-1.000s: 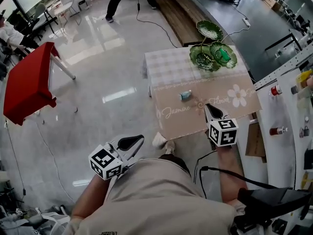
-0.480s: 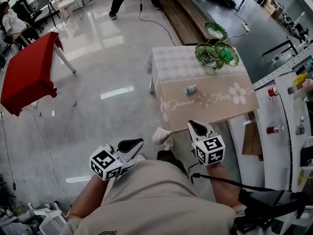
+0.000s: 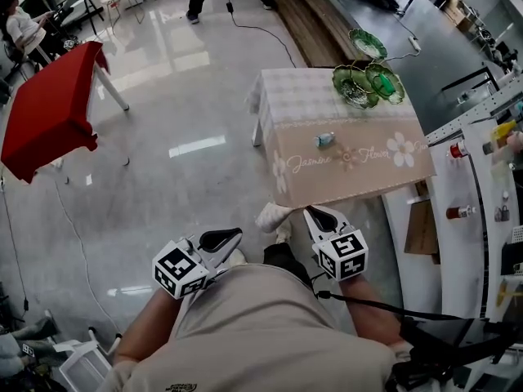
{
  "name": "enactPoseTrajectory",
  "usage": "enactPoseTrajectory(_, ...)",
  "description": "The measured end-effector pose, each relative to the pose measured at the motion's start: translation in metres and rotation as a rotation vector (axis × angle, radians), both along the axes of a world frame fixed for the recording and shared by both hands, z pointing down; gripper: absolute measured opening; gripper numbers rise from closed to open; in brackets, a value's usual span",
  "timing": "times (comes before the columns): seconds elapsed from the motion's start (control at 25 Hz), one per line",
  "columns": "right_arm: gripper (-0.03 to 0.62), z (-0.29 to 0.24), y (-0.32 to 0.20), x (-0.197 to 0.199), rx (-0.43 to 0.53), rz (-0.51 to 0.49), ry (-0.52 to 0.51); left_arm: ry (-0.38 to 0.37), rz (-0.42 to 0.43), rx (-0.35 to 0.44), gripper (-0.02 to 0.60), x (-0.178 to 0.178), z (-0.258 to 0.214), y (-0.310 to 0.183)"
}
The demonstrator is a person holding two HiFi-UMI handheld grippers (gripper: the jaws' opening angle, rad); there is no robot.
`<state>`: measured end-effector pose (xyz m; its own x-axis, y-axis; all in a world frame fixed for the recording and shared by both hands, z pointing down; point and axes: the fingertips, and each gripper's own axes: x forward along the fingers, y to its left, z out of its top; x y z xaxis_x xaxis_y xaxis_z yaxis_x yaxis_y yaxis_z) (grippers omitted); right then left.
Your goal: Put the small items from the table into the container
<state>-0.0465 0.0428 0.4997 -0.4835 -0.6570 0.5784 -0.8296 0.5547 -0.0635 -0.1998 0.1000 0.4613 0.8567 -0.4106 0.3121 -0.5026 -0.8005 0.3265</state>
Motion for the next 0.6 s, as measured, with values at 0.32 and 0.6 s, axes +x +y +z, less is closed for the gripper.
enactPoseTrajectory(0.32,0.075,0.032,-0.028,0.029,-0.089,0.131,-0.083,0.015,-0.001,-0.018,0.008,0.007,0.0,-0.002)
enactPoseTrajectory(0.6,0.168,0.071,-0.101,0.077,-0.169,0.286,-0.158,0.008,-0.039,-0.033,0.008,0.022,-0.004,-0.032)
